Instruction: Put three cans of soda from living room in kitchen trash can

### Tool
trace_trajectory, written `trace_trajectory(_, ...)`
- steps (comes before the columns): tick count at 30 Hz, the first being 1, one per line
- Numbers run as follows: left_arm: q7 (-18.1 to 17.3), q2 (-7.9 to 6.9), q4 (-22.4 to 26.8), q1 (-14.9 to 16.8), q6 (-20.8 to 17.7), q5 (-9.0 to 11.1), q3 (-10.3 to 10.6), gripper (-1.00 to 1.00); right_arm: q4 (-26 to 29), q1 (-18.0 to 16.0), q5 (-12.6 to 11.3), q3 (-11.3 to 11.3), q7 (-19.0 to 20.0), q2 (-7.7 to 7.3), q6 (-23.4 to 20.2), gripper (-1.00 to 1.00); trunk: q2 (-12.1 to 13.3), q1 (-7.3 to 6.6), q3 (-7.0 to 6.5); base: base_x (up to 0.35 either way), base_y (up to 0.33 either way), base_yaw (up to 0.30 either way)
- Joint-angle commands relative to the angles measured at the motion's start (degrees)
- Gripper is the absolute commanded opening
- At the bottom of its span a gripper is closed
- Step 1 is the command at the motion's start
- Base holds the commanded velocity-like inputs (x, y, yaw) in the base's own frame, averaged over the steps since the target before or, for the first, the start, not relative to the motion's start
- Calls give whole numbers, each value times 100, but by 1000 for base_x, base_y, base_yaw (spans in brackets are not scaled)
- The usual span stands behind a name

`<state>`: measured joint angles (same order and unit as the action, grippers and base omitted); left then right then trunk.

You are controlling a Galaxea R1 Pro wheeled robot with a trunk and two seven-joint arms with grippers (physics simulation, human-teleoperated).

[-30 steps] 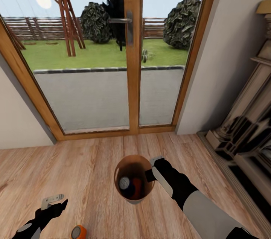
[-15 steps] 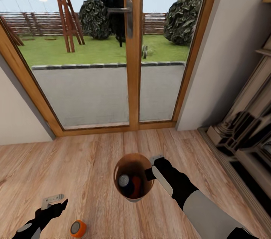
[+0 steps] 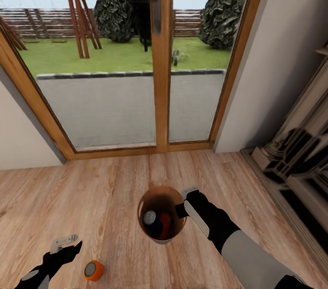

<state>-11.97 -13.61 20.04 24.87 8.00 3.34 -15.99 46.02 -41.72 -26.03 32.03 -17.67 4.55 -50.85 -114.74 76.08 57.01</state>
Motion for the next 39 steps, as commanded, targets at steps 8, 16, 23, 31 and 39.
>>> trace_trajectory(8,-2,15,0,0,0,0,-1,100,3,-3,-76,-4,26,2,22,-100,-243,132,182,0,0,0)
trace_trajectory(16,-6,17,0,0,0,0,-1,100,246,-10,-60,-57,26,-18,-415,-100,-243,132,218,0,0,0)
trace_trajectory(23,-7,32,0,0,2,0,3,100,1171,-12,-52,-82,26,-76,-652,-100,-243,132,220,0,0,0)
trace_trajectory(31,-7,34,0,0,4,0,10,100,1222,-12,-51,-76,26,-77,-662,-100,-243,132,220,82,-80,0)
trace_trajectory(39,-7,34,0,0,8,0,13,100,1220,-12,-51,-75,26,-78,-662,-100,-243,132,221,23,-23,0)
